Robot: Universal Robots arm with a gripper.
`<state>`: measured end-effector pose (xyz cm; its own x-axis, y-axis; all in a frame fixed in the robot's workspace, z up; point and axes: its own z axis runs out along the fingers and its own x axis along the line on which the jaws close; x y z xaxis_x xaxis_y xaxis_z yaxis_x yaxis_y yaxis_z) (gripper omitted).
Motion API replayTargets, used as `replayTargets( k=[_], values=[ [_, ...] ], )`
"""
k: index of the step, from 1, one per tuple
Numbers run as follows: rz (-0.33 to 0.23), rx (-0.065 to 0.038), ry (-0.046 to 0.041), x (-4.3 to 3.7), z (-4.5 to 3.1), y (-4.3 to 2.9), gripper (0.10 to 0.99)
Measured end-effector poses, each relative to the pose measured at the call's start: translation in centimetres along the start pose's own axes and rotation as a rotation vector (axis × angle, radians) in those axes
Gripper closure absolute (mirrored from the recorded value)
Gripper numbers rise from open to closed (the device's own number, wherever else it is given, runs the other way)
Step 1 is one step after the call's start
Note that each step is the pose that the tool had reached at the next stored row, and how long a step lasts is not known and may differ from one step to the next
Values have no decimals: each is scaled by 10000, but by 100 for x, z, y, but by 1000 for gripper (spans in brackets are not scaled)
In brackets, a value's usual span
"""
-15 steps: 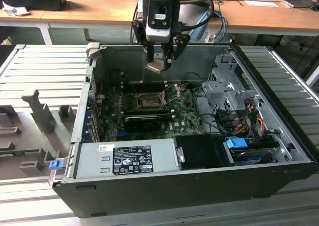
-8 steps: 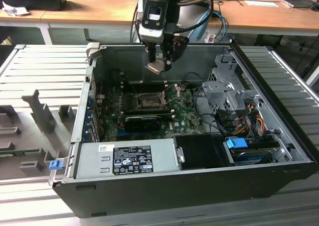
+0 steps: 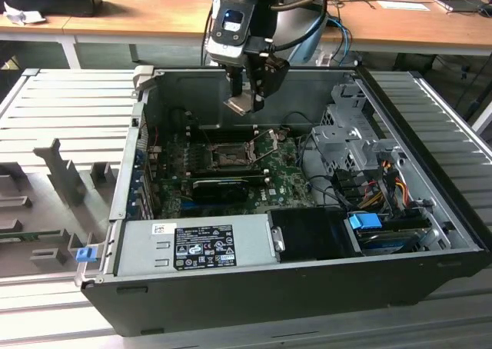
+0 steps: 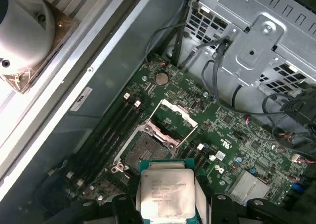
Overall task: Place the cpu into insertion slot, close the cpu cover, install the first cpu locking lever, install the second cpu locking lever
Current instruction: 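Place the cpu into insertion slot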
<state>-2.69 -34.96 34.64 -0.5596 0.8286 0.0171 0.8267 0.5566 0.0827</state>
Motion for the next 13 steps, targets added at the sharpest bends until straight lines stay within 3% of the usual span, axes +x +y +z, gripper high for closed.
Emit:
replayTargets(
  k=[3,13],
  values=[
    [805,-14,-67,0,11,-1,561],
    [2519,-44,-209,-1,33,-2,561]
  ],
)
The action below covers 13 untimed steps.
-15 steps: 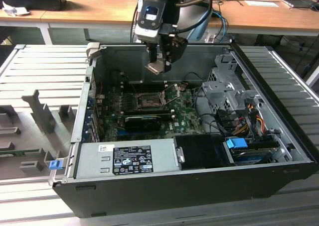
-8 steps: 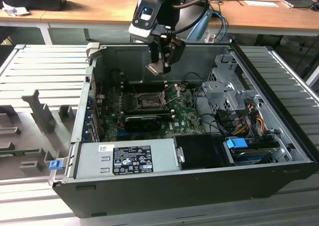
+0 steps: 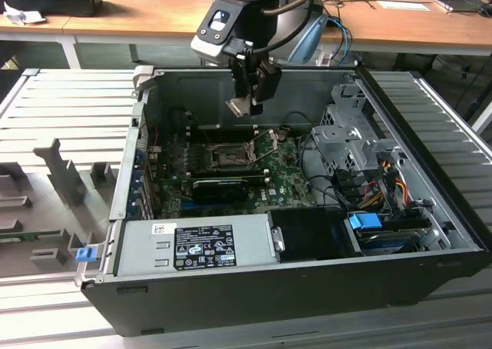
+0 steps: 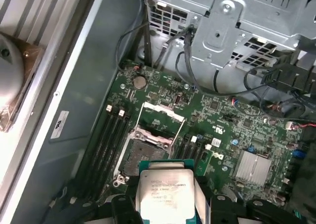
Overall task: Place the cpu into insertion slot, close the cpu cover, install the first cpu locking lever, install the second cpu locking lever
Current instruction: 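Place the cpu into insertion slot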
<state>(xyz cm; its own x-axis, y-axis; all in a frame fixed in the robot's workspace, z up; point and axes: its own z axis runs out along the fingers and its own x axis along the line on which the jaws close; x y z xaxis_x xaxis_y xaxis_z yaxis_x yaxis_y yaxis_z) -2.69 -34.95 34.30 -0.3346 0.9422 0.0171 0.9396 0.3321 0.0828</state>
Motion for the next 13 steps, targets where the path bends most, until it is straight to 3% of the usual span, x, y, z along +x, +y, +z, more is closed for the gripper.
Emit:
replayTargets(
  k=[7,13],
  values=[
    [1215,-20,-102,0,29,-3,561],
    [1686,-27,-142,0,101,-8,561]
  ],
)
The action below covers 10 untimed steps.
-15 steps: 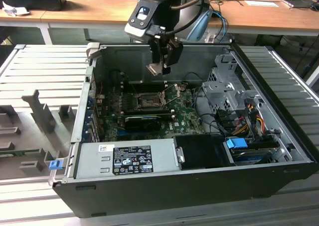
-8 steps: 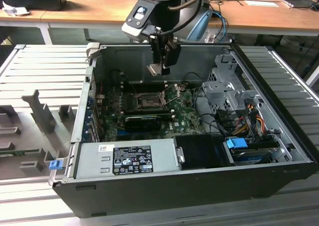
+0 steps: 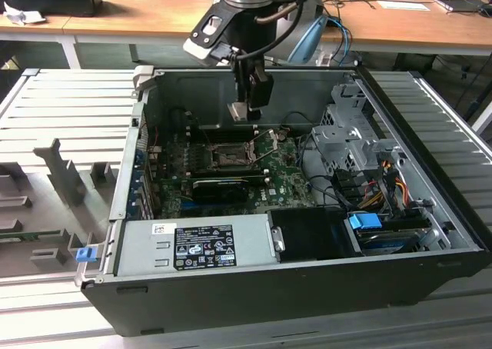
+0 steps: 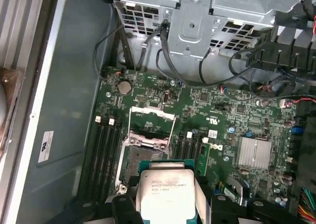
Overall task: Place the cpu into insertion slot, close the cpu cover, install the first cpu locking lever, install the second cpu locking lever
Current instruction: 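Place the cpu into insertion slot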
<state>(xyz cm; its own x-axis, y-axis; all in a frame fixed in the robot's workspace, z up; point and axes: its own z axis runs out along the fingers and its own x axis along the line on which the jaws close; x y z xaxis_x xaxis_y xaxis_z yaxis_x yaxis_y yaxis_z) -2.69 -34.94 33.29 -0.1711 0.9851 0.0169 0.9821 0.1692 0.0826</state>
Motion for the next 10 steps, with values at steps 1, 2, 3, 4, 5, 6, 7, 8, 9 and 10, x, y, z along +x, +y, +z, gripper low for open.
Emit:
replayTargets(
  k=[1,2,3,4,5,6,7,8,9,10],
  values=[
    [23,0,-2,0,14,-1,561],
    [28,0,-2,0,27,-2,561],
    [30,0,-2,-1,39,-3,561],
    [31,0,-2,-1,50,-4,561],
    [31,0,-2,-1,70,-6,561],
    [31,0,-2,-1,85,-7,561],
    [31,0,-1,-2,108,-9,561],
    [30,0,-2,-2,125,-11,561],
    [30,1,-4,-3,153,-13,561],
    [30,1,-5,-3,169,-14,561]
  ],
)
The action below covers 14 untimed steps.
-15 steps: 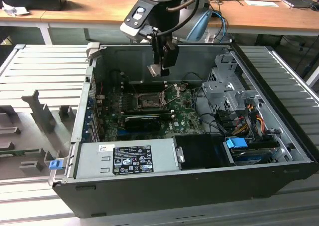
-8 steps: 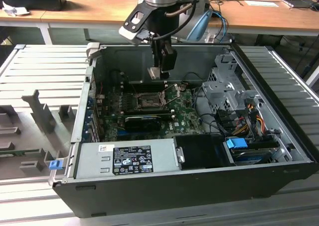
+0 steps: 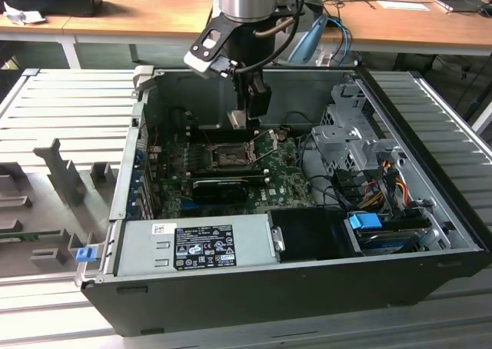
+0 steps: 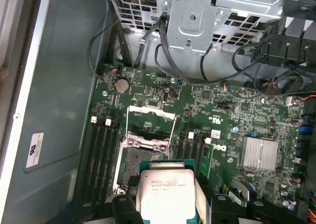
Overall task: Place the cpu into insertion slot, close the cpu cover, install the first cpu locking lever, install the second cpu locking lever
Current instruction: 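Place the cpu into insertion slot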
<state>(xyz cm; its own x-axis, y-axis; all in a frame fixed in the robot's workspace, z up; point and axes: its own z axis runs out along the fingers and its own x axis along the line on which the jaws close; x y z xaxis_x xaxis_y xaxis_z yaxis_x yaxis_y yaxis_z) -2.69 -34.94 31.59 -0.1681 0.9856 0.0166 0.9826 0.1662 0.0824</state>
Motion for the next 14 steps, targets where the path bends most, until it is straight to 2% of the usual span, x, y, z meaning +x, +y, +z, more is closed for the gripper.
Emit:
replayTargets(
  k=[12,14],
  values=[
    [-5,14,-75,-4,244,-20,561],
    [-4,65,-68,-5,300,-25,561]
  ],
)
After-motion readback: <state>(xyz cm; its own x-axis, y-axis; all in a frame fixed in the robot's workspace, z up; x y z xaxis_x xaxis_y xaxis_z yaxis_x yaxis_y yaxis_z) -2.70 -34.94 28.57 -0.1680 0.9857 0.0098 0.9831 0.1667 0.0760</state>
